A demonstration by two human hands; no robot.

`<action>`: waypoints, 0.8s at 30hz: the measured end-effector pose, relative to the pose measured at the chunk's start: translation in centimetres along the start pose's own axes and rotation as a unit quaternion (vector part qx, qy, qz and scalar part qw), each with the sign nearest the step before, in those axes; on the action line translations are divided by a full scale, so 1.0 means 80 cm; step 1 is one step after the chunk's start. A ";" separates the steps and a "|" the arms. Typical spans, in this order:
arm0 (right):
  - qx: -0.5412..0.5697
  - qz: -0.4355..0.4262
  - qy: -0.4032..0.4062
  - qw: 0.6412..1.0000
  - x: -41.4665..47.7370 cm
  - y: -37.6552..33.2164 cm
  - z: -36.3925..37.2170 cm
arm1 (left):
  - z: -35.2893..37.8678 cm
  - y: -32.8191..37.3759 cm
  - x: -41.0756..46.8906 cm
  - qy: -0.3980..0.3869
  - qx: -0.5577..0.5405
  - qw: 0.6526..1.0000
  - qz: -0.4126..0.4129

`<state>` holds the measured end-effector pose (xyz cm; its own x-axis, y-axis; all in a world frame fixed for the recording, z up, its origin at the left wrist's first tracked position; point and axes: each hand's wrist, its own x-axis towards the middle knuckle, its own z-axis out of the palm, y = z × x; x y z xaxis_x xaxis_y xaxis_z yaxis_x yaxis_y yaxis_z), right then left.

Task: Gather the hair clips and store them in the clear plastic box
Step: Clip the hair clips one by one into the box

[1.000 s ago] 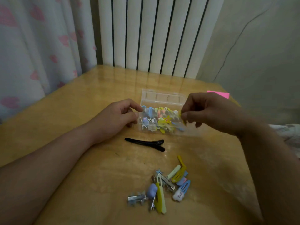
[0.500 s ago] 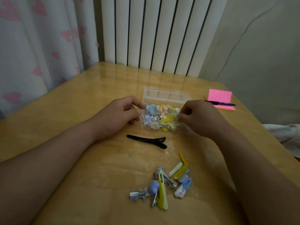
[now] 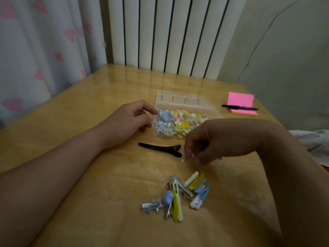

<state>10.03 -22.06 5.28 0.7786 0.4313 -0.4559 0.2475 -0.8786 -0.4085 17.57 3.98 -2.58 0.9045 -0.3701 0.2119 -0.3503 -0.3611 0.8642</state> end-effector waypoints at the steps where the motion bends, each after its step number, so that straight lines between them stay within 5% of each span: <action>1: -0.002 0.005 -0.032 0.999 0.001 -0.004 0.003 | 0.000 0.000 0.000 0.000 0.002 1.000 0.000; 8: -0.071 0.001 -0.078 0.994 0.009 -0.014 0.012 | -0.001 -0.004 0.002 0.000 0.004 1.000 -0.002; 14: -0.035 -0.053 -0.012 0.998 -0.006 -0.004 -0.001 | 0.000 -0.002 0.002 -0.001 -0.003 1.000 -0.005; 17: 0.066 -0.074 0.115 0.988 -0.023 0.021 -0.022 | 0.000 -0.002 0.001 0.001 -0.008 1.000 -0.005; 21: 0.110 0.017 0.364 0.925 -0.010 0.061 -0.027 | 0.000 -0.003 0.002 -0.004 -0.006 1.000 -0.004; 24: 0.068 0.077 0.391 0.915 0.010 0.071 -0.018 | 0.000 -0.003 0.002 -0.003 -0.004 1.000 -0.002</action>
<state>12.88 -27.03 3.74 0.9858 -0.0199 0.1670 0.0683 -0.8601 -0.5055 17.81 4.00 -2.75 0.9042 -0.3745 0.2054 -0.3446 -0.3557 0.8688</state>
